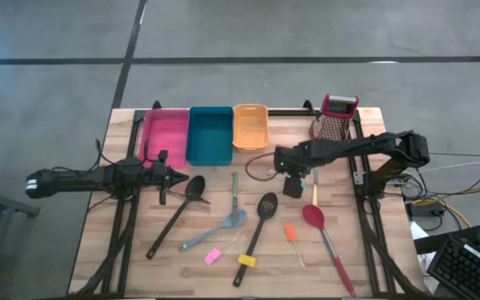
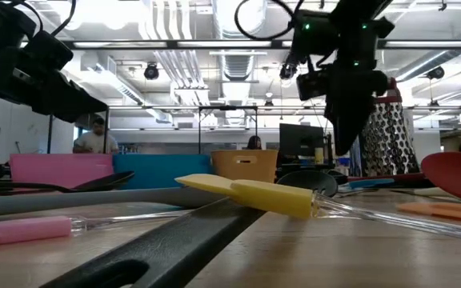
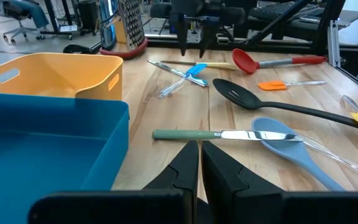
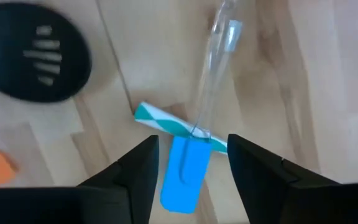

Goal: Pick & Place Kitchen Items
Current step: Put the blue spatula into the blue bin

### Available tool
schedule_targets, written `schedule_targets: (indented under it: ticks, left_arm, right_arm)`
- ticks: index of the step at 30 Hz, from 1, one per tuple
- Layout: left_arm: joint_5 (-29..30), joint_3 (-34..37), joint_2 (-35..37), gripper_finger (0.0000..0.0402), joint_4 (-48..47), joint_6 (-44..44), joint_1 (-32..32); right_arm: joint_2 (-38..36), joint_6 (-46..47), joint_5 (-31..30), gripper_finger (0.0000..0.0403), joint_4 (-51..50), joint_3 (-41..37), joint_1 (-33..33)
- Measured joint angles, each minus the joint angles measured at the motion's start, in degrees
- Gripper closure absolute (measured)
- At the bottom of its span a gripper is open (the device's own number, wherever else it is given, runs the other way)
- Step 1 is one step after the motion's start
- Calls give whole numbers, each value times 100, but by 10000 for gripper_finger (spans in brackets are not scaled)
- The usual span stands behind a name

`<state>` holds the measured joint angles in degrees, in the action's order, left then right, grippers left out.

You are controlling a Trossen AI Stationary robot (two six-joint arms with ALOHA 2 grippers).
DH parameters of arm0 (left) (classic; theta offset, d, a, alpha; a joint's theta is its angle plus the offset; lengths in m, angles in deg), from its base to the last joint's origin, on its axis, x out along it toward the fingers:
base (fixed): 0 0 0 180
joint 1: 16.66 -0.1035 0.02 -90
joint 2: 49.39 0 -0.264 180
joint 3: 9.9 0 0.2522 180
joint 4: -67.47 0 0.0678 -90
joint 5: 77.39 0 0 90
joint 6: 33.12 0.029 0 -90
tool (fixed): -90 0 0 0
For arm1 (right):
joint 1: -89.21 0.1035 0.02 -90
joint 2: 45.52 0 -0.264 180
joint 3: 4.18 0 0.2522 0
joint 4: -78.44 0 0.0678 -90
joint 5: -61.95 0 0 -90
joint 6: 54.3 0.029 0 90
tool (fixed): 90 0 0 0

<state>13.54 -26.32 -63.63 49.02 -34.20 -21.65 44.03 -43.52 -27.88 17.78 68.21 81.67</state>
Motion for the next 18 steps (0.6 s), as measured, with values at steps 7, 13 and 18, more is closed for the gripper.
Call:
schedule_targets:
  ticks: [7, 13, 18]
  left_arm:
    - [0, 0, 0, 378, 0, 0, 0]
    - [0, 0, -2, 378, 0, 0, -1]
    - [0, 2, -9, 378, 4, 0, 0]
  right_arm:
    - [126, 230, 22, 230, 178, -44, -179]
    - [373, 399, 53, 203, 318, -57, -219]
    - [624, 427, 161, 179, 326, -68, -262]
